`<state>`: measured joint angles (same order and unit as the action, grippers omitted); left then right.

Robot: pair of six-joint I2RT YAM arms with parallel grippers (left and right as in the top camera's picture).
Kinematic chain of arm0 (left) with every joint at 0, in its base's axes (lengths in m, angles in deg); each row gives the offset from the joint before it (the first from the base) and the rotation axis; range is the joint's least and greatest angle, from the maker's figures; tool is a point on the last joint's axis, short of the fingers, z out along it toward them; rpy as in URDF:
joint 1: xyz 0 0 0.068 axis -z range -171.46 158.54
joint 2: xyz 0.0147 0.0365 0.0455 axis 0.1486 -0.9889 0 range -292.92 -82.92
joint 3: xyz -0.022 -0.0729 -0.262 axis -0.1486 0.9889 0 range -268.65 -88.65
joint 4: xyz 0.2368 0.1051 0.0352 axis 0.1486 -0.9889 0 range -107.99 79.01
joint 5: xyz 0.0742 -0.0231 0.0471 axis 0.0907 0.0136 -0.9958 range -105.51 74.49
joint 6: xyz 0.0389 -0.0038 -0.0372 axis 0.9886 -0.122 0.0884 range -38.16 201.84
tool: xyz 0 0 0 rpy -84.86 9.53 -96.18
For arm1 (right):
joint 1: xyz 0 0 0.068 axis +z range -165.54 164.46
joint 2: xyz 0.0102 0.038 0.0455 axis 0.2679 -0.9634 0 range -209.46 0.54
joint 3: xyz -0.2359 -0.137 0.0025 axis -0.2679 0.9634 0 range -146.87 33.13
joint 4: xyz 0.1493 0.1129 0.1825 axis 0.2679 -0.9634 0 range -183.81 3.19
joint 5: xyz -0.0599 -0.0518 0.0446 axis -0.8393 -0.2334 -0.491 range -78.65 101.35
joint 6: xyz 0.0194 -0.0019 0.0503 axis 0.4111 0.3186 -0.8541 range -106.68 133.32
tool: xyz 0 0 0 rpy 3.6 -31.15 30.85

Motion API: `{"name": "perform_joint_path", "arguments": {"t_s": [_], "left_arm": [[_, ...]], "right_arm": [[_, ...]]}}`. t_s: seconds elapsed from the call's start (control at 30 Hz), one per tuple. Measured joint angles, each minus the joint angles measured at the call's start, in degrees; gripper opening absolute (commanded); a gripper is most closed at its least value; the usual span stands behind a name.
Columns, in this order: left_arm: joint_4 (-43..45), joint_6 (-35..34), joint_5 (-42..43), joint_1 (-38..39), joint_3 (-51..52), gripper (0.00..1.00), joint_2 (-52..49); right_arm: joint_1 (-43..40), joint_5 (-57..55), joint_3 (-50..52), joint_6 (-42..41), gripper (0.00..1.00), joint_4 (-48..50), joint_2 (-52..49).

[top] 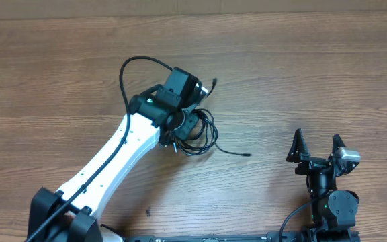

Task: Untangle cables
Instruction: 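Grasp a loop of the black cable with the left gripper and lift, then move the right gripper toward the cable held by the left gripper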

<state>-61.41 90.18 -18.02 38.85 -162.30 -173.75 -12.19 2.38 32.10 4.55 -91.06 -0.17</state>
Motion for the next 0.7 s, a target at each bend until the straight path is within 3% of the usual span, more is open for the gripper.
{"name": "perform_joint_path", "arguments": {"t_s": [0.27,0.7], "left_arm": [[-0.85,11.74,-0.35,0.00,0.00,0.04,0.74],[-1.42,20.22,-3.13,0.00,0.00,0.04,0.74]], "right_arm": [[0.00,0.02,0.00,0.00,1.00,0.00,0.00],[0.00,4.11,0.00,-0.02,1.00,0.17,-0.02]]}}
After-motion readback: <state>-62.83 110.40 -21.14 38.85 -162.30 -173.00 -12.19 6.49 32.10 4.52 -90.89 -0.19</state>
